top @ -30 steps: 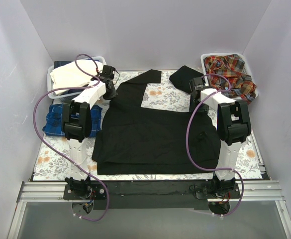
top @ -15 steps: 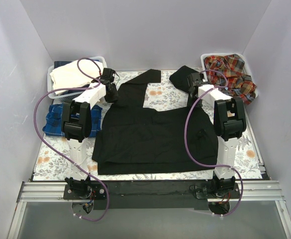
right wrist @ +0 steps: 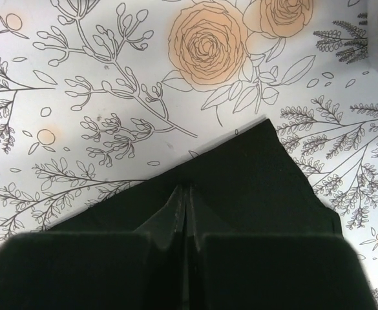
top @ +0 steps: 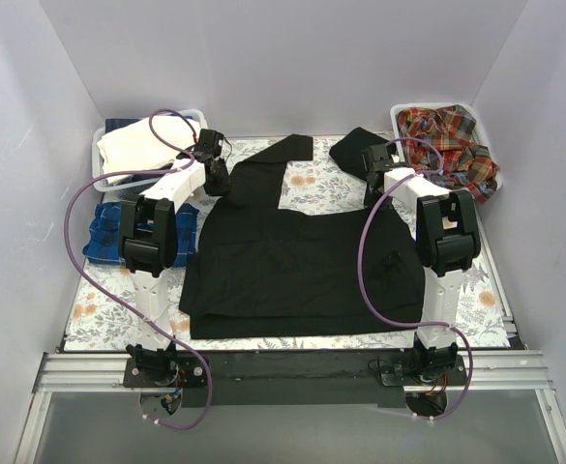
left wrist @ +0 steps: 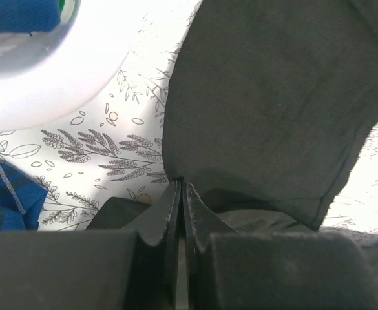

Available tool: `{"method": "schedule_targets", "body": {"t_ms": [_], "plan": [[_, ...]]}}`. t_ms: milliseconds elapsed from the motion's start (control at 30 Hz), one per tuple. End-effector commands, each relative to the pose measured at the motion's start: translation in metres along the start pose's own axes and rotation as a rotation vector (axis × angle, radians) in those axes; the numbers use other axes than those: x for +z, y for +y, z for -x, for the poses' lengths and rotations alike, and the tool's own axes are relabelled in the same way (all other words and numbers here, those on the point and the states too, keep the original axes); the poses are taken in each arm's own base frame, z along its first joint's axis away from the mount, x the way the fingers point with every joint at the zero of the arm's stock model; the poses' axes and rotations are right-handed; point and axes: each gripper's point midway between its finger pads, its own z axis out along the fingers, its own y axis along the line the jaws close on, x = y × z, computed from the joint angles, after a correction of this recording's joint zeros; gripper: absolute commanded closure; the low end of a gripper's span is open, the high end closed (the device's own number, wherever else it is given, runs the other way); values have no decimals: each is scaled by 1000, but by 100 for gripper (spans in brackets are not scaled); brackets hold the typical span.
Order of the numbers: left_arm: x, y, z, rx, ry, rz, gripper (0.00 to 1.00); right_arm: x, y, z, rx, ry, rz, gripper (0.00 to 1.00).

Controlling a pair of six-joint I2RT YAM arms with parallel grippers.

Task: Fold and stack the long sleeve shirts
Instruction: Fold the shirt

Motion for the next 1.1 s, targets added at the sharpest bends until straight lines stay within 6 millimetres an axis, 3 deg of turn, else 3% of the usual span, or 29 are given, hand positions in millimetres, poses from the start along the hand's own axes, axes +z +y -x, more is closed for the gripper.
{"method": "schedule_targets", "body": {"t_ms": [0,67,100,167,267,400,733,867,1067], "plan": [[-48,-18,40,2,-113,-78,100,-3,-16,-25,-32,76,-31,92],[-46,-17,37,-3,-105,-81,100,-8,-12,-18,-22,54,-10,67],[-46,-18,37,-5,-103,-82,100,-9,-11,-15,-20,48,-2,61],[-46,-17,34,-4,-99,-79,100,-12,-7,-9,-4,35,10,52],[-46,-16,35,-6,-101,-74,100,-14,-3,-5,14,26,29,46],[-45,-16,37,-4,-105,-73,100,-17,2,-1,43,-2,54,46],[-38,-17,38,-4,-96,-71,100,-56,7,40,125,-185,109,45],[-35,-18,38,-5,-92,-72,100,-45,10,35,119,-159,109,43],[-32,-18,36,-6,-84,-69,100,-12,17,2,117,-57,118,41]]}}
